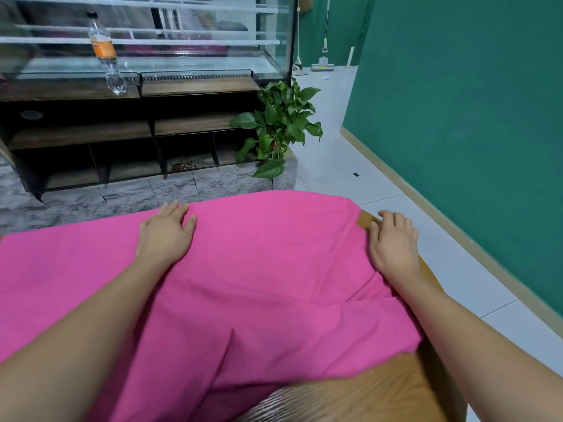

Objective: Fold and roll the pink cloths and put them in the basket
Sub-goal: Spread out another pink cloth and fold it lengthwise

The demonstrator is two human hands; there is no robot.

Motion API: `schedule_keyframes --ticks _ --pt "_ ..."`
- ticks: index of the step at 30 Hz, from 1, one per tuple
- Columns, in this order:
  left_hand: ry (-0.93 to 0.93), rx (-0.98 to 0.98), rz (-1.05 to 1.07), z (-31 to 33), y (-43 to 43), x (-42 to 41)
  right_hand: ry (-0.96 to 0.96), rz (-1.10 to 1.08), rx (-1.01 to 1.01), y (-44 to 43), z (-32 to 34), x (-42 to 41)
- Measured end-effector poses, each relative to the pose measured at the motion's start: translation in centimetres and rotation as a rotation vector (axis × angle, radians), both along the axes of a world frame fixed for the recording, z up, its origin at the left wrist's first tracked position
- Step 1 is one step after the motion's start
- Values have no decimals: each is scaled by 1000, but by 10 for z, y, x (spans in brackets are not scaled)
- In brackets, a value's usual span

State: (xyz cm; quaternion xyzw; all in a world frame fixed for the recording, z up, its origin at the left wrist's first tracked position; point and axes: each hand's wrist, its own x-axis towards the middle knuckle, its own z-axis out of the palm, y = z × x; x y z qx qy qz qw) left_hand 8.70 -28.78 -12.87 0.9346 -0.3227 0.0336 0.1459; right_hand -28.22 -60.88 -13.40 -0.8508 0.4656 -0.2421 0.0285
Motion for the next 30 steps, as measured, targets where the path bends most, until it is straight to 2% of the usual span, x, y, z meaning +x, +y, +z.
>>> schedule_keyframes --ticks 3,6,8,14,18,22,26,30 --pt "-108 -161 15 8 1 3 28 40 -42 7 1 -4" --pt "-184 -173 27 15 2 -6 64 55 -16 15 1 -16" --pt "-153 -177 -24 16 -1 -19 92 49 -4 20 0 -27" --pt "-65 -113 -207 11 9 -66 94 1 -8 32 0 -57" --pt "-33 11 -307 -2 37 -95 141 37 -140 36 3 -64" --pt "-63 39 -388 -1 70 -125 186 188 -219 54 14 -50" --pt "-55 76 -439 -2 99 -158 49 460 -3 119 24 -18" --pt "-11 110 -477 -3 125 -173 1 674 76 194 34 4"
